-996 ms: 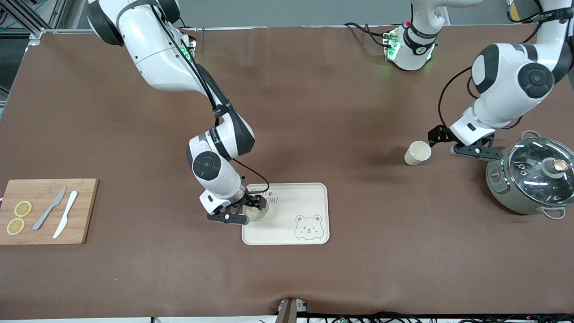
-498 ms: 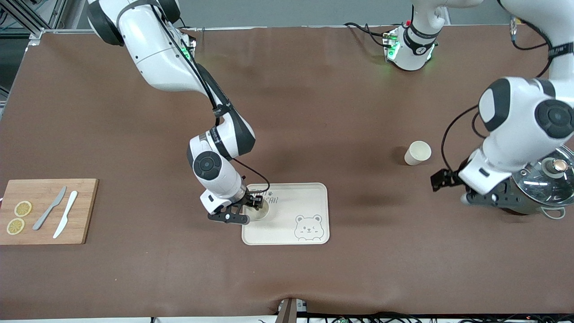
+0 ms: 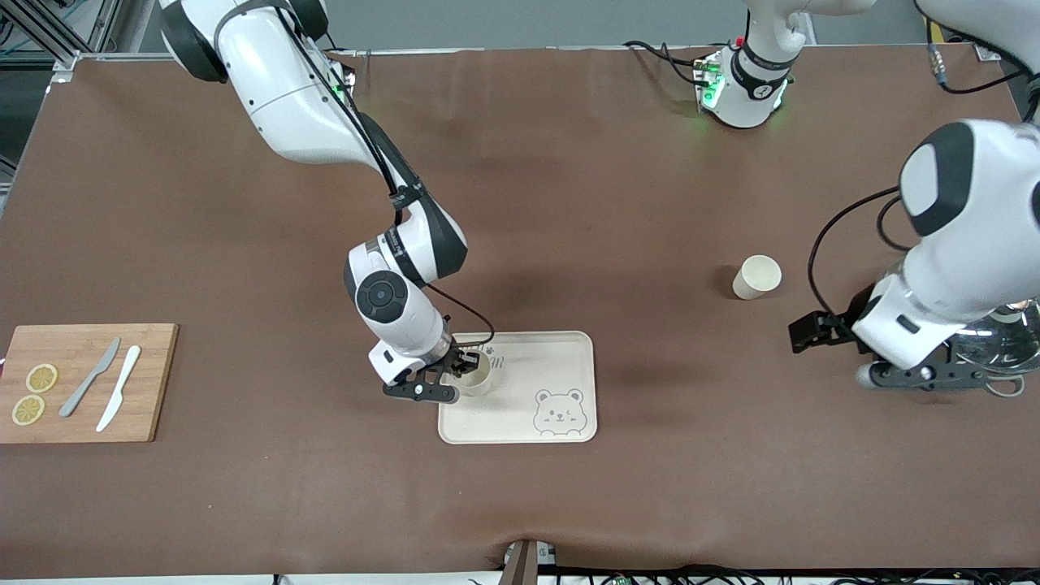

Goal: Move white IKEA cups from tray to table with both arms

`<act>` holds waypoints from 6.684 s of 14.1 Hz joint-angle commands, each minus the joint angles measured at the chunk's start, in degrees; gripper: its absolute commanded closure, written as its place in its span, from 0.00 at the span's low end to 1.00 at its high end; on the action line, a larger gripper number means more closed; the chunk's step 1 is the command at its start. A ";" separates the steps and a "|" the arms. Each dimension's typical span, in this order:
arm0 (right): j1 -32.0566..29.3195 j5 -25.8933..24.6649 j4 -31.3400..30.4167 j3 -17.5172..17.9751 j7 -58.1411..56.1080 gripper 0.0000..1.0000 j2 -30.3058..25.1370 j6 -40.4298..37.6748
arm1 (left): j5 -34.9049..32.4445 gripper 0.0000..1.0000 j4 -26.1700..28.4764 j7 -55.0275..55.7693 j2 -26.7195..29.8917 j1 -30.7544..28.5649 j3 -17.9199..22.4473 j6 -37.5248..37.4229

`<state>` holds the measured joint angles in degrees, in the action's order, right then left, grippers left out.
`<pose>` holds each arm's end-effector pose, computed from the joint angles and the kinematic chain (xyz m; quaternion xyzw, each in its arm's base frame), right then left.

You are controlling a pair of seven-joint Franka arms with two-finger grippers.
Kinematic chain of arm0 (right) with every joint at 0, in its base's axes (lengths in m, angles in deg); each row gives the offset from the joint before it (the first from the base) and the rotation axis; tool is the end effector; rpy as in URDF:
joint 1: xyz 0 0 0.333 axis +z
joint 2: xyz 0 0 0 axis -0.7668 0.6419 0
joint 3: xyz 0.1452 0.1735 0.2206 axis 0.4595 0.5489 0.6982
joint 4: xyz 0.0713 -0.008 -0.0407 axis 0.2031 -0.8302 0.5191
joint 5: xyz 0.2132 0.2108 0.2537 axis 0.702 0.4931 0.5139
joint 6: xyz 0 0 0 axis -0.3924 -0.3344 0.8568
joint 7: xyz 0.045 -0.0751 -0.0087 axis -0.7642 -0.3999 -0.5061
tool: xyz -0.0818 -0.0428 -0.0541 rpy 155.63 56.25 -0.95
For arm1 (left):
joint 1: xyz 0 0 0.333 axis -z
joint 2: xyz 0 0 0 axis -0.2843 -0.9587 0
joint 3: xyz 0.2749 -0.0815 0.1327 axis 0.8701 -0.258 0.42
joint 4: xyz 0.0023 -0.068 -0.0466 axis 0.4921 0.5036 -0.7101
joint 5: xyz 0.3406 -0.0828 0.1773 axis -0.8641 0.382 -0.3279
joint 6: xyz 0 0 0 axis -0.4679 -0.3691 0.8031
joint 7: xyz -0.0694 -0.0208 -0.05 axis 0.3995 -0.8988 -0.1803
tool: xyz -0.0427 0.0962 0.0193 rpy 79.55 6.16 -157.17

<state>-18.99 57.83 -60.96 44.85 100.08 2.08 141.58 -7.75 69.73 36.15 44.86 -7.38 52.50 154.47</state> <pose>0.6498 0.3746 0.2291 -0.9944 0.0618 -0.0432 0.0739 0.6680 -0.0998 0.5231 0.9991 -0.0063 0.0380 0.0170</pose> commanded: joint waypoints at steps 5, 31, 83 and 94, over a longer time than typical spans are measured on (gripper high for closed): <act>0.56 2.19 1.25 -0.22 0.64 1.00 -0.85 -1.46 | 0.20 0.00 1.21 -0.81 11.51 -0.35 0.31 -8.89; -30.64 -0.35 -17.02 -0.75 -63.33 1.00 -19.23 -16.25 | -1.56 0.00 15.18 -14.35 21.63 -3.25 0.48 -6.88; -30.73 -9.57 -8.03 -0.40 -41.54 0.00 -53.13 -58.00 | -3.58 0.00 14.48 -10.31 20.40 -2.55 0.04 -7.50; -31.25 -9.67 -15.19 -0.83 -38.46 0.00 -57.37 -51.56 | -3.58 0.00 14.39 -10.22 19.61 -2.46 -0.04 -7.50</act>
<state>-49.53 49.01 -76.97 44.34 60.88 -54.51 90.54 -10.75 84.40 24.86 64.40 -10.04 52.65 146.69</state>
